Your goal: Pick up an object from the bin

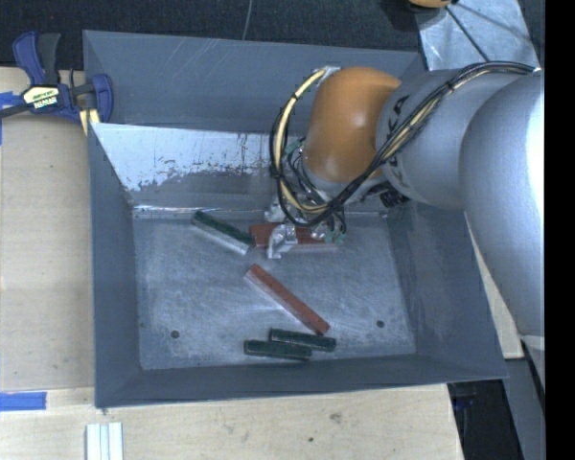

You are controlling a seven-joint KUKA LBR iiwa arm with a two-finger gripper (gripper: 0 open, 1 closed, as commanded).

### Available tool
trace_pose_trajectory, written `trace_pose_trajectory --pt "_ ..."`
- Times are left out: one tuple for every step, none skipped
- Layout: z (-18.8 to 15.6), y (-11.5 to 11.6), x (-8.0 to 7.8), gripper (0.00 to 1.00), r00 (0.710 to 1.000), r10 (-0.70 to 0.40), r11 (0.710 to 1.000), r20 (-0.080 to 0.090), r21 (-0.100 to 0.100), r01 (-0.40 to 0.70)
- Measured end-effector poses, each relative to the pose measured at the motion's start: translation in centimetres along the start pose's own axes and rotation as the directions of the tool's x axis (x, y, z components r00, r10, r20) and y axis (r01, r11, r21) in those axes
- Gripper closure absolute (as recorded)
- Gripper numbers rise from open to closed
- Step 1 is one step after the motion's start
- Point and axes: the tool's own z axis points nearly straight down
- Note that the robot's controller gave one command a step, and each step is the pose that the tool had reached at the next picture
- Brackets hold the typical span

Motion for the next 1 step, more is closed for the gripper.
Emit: trace_pose_trajectory --pt "0.0 0.0 0.0 1.0 1.0 0.0 1.0 0.0 0.0 0.0"
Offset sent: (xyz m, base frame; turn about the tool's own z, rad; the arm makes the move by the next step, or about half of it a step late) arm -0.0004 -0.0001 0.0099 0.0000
